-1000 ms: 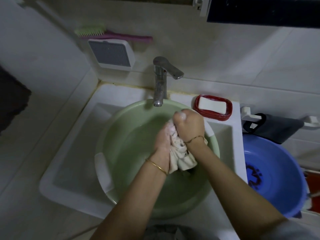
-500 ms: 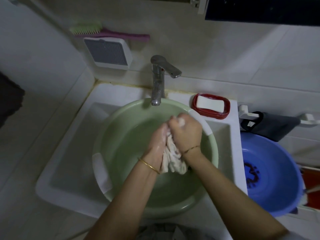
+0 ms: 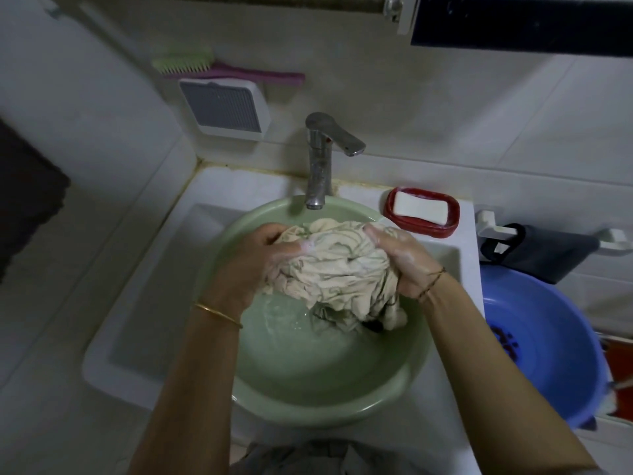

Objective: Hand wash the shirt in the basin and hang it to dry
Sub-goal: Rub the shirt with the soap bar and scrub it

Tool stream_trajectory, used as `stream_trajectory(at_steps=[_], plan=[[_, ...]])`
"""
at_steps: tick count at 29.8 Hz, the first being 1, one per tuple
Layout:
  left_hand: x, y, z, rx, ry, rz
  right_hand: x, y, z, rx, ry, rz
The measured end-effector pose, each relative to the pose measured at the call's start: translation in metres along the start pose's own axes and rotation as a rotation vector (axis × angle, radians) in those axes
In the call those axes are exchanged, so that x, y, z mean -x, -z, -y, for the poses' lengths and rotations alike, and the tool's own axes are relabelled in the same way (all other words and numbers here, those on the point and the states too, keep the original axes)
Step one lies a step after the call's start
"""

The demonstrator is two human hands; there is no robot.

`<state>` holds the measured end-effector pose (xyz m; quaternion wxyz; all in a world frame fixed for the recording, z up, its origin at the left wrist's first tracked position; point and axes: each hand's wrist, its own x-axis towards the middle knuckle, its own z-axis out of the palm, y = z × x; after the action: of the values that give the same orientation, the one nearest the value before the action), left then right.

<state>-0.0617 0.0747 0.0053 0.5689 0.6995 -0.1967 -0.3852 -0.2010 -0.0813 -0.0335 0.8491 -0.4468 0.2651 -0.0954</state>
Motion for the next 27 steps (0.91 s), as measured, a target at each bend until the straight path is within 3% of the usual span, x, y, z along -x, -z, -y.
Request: stream_trajectory(at_steps=[3, 7, 9, 14, 17, 19, 21, 23, 25, 27], plan=[[0.004, 0.003, 0.001, 0.002, 0.043, 0.121, -0.006, -0.002, 0.002, -0.005, 0.057, -0.122], [-0.005, 0.005, 0.006, -0.168, -0.007, -0.030, -0.008, -0.006, -0.003, -0.011, 0.132, -0.135], [-0.011, 0.008, 0.005, -0.140, -0.031, -0.071, -0.006, -0.006, -0.003, 0.022, 0.162, -0.099], [-0.013, 0.014, -0.004, -0.184, -0.266, -0.117, -0.004, -0.003, -0.001, 0.216, 0.216, -0.138], [-0.015, 0.013, -0.009, -0.161, -0.040, -0.144, -0.002, 0.000, 0.007, 0.264, 0.217, -0.141], [-0.019, 0.024, -0.010, -0.352, -0.087, -0.063, 0.001, 0.001, 0.010, 0.270, 0.201, -0.109], [-0.015, 0.038, -0.015, -0.575, -0.019, 0.128, 0.002, 0.002, 0.010, 0.223, 0.169, -0.112], [-0.018, 0.045, -0.004, -0.686, 0.050, 0.195, -0.003, 0.001, 0.010, 0.142, 0.126, -0.177], [-0.015, 0.028, 0.004, -0.435, 0.003, 0.119, -0.010, -0.008, 0.006, 0.224, 0.176, -0.363], [-0.015, -0.005, 0.017, 0.130, 0.059, 0.042, -0.010, -0.029, -0.008, 0.533, 0.376, -0.594]])
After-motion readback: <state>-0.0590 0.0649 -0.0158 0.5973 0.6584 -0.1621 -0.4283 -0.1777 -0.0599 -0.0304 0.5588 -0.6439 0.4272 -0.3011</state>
